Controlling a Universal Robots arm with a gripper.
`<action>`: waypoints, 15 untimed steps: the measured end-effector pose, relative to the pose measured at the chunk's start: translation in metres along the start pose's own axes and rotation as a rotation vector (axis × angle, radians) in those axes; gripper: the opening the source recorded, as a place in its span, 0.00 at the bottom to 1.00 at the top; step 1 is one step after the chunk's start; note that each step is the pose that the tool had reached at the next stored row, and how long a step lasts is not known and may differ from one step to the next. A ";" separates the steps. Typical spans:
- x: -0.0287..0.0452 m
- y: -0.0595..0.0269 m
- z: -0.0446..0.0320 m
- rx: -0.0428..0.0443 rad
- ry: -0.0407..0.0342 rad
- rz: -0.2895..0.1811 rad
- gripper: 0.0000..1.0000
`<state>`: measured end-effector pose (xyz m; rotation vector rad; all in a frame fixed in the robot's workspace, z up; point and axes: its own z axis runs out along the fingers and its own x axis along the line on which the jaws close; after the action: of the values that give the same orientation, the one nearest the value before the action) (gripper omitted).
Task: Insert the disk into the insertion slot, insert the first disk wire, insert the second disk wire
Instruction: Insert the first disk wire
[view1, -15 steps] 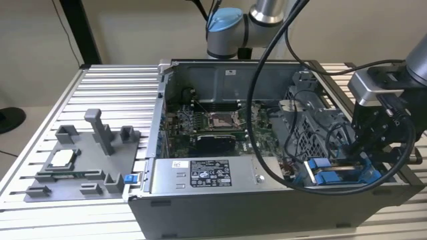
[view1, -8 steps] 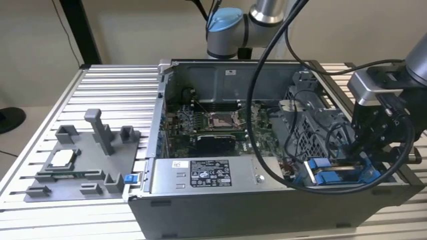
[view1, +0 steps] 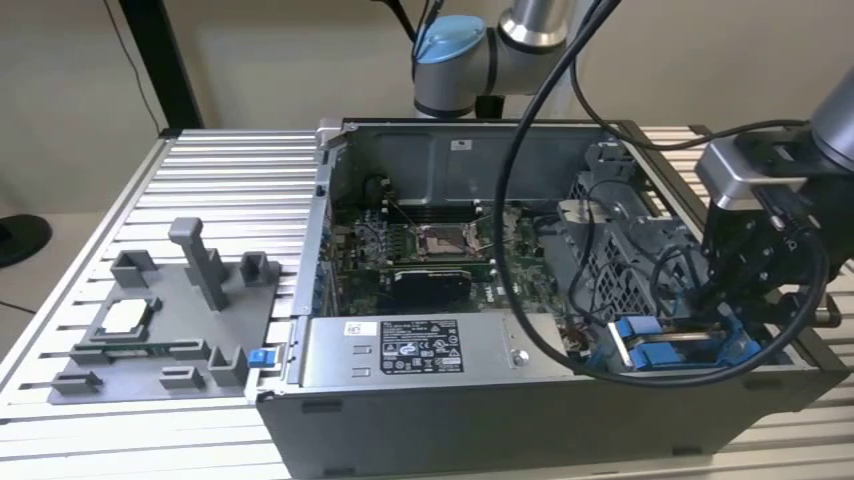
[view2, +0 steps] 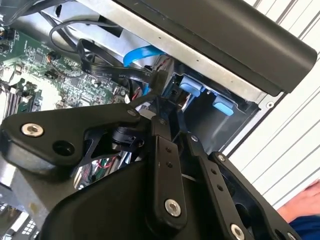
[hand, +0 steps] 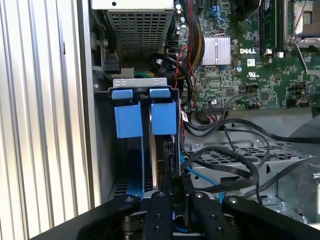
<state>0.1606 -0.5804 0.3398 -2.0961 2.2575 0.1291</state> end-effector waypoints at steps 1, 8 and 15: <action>0.0000 -0.0007 0.0001 -0.0002 0.0002 0.000 0.00; -0.0011 -0.0017 0.0026 -0.0008 0.0002 0.000 0.00; -0.0002 -0.0020 0.0126 -0.0007 0.0014 0.000 0.00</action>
<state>0.1624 -0.5790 0.3273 -2.0971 2.2586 0.1285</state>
